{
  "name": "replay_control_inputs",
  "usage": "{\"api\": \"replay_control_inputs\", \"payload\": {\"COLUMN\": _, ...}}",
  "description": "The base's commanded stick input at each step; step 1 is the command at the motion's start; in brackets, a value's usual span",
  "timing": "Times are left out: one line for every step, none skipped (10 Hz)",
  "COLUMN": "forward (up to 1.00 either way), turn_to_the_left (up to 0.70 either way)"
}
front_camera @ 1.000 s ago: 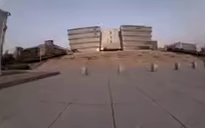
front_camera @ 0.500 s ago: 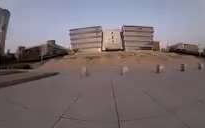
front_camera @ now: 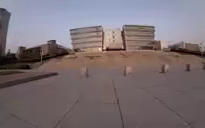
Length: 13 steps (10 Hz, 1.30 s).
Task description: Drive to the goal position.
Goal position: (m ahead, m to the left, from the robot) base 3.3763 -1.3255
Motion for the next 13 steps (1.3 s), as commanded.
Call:
{"api": "replay_control_inputs", "payload": {"forward": 0.7, "turn_to_the_left": 0.0}}
{"api": "replay_control_inputs", "payload": {"forward": 0.7, "turn_to_the_left": 0.0}}
{"api": "replay_control_inputs", "payload": {"forward": 0.7, "turn_to_the_left": 0.0}}
{"api": "replay_control_inputs", "payload": {"forward": 0.7, "turn_to_the_left": -0.05}}
{"api": "replay_control_inputs", "payload": {"forward": 0.7, "turn_to_the_left": -0.12}}
{"api": "replay_control_inputs", "payload": {"forward": 0.7, "turn_to_the_left": -0.14}}
{"api": "replay_control_inputs", "payload": {"forward": 0.7, "turn_to_the_left": -0.14}}
{"api": "replay_control_inputs", "payload": {"forward": 0.7, "turn_to_the_left": -0.14}}
{"api": "replay_control_inputs", "payload": {"forward": 0.7, "turn_to_the_left": -0.14}}
{"api": "replay_control_inputs", "payload": {"forward": 0.7, "turn_to_the_left": -0.14}}
{"api": "replay_control_inputs", "payload": {"forward": 0.7, "turn_to_the_left": -0.14}}
{"api": "replay_control_inputs", "payload": {"forward": 0.7, "turn_to_the_left": -0.14}}
{"api": "replay_control_inputs", "payload": {"forward": 0.7, "turn_to_the_left": -0.14}}
